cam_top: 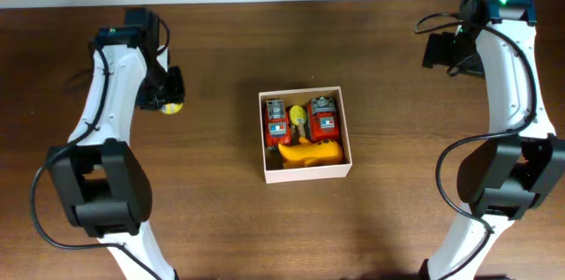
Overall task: Pack container
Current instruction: 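Carry the yellow ball right over the pink box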
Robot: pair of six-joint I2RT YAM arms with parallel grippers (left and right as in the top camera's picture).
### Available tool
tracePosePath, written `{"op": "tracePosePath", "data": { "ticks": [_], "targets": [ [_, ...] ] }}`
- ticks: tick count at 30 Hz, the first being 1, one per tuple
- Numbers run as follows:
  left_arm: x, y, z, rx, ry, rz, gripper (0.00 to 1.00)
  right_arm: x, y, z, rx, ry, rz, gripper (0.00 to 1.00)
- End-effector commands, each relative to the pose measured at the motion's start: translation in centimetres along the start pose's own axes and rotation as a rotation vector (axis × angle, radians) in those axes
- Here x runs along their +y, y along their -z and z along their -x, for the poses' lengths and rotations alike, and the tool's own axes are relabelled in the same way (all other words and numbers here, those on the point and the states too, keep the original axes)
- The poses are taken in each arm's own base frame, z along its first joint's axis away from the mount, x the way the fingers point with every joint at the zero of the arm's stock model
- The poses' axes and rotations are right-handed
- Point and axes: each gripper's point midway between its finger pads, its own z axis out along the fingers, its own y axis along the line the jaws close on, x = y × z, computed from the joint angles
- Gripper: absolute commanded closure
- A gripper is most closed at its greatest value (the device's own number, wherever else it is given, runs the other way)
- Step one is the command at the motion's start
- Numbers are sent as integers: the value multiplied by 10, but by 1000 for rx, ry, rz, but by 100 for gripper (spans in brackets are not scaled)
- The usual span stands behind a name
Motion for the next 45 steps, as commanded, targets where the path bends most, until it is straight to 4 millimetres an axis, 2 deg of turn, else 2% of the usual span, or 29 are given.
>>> {"op": "tracePosePath", "data": {
  "ticks": [1,4,11,13,24,28,32,36,45],
  "targets": [
    [-28,18,2,-14,-158,-47,63,2,-2,-1,5,0,1,1],
    [-51,37,-6,-8,-289,-51,63,2,-2,-1,5,0,1,1],
    [-99,67,-21,-27,-449,-63,64,2,-2,-1,5,0,1,1],
    [-121,75,-35,-17,-535,-68,67,2,-2,-1,5,0,1,1],
    [-197,79,-98,39,-777,-78,67,2,-2,-1,5,0,1,1],
    [-217,80,-119,51,-852,-80,67,2,-2,-1,5,0,1,1],
    [-225,80,-133,70,-891,-76,67,2,-2,-1,5,0,1,1],
    [-224,76,-140,96,-900,-69,67,2,-2,-1,5,0,1,1],
    [-207,36,-159,227,-897,-21,67,2,-2,-1,5,0,1,1]
  ]
}}
